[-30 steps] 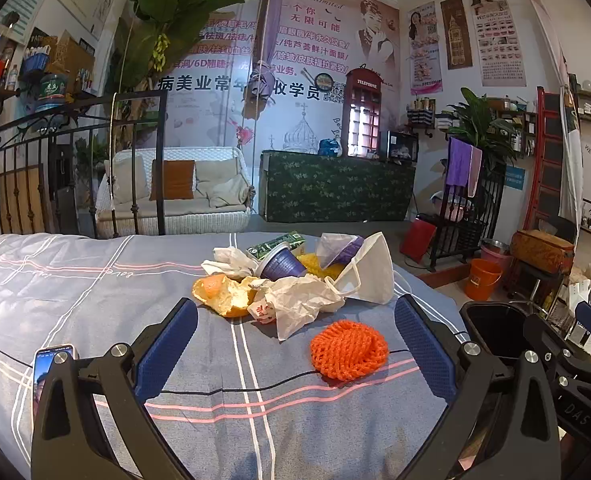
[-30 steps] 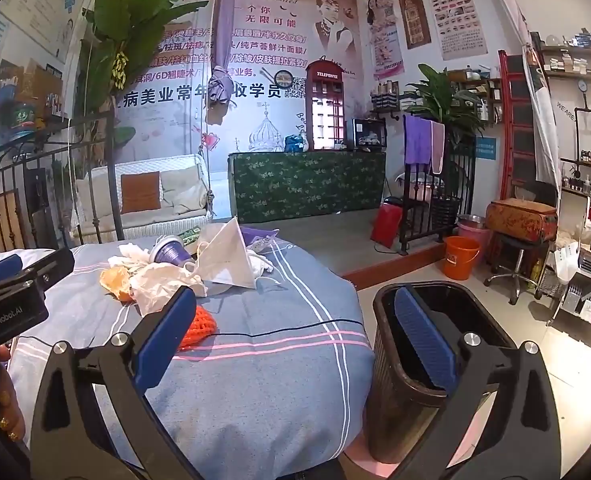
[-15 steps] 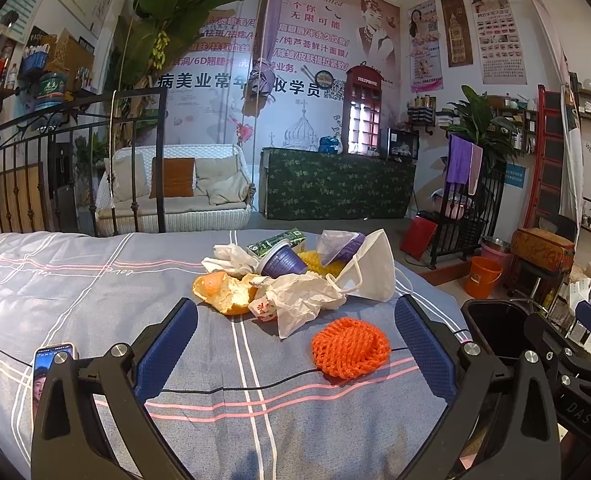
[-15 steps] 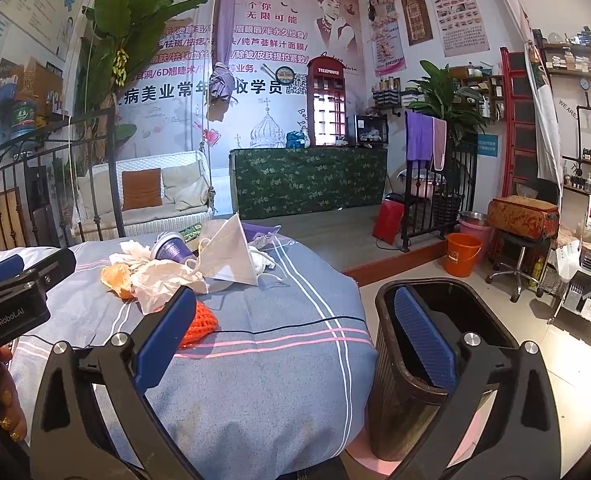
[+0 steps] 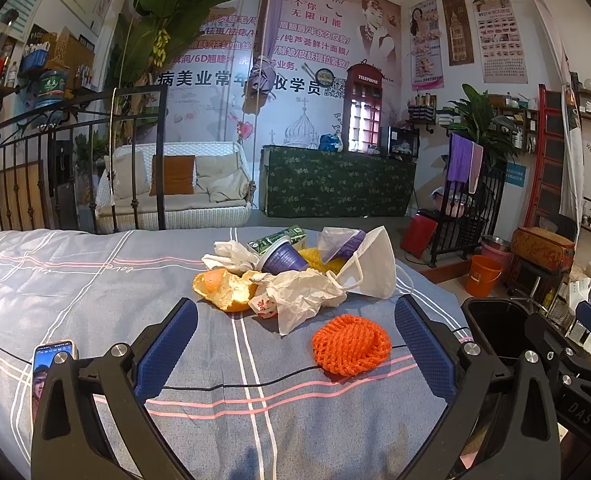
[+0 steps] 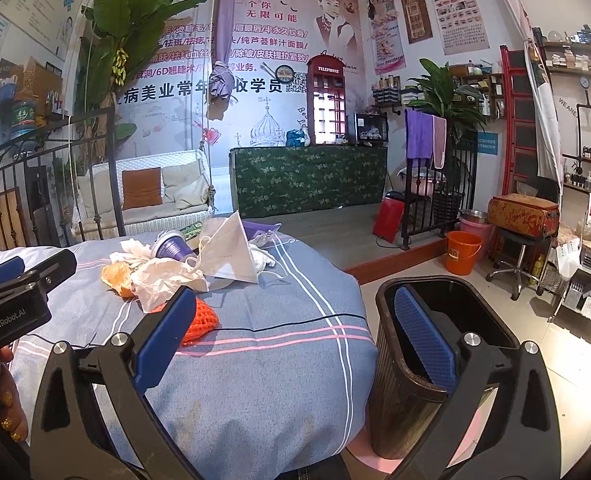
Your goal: Collect trash
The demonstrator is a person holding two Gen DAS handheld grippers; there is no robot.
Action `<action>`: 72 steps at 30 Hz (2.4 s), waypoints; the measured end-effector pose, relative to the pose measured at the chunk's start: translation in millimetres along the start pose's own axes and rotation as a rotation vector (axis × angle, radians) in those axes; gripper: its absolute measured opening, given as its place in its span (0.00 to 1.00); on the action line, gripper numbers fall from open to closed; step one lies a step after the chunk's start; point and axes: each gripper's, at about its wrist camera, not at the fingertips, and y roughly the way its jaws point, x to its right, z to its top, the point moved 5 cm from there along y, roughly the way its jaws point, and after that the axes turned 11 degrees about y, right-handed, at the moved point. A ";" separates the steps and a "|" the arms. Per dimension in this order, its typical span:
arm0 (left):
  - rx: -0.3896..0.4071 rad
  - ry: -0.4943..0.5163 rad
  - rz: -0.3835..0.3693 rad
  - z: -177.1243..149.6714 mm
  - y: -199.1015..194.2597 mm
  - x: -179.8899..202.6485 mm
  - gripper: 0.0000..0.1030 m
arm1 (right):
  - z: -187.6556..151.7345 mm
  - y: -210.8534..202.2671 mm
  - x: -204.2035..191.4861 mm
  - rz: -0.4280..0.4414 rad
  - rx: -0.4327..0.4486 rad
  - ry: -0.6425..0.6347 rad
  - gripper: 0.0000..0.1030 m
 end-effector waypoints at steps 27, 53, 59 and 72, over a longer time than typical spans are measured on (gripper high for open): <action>-0.023 -0.011 0.000 -20.6 3.9 1.1 0.95 | -2.4 2.3 -3.3 0.002 -0.021 -0.007 0.95; -0.195 -0.101 -0.038 -48.9 21.2 -25.9 0.95 | -44.2 62.2 -37.9 0.216 -0.358 -0.080 0.95; -0.258 -0.117 -0.046 -59.0 27.5 -42.8 0.94 | -56.3 93.9 -61.8 0.258 -0.411 -0.132 0.95; -0.364 -0.132 -0.085 -65.2 49.6 -62.3 0.94 | -65.6 173.3 -100.8 0.364 -0.614 -0.073 0.79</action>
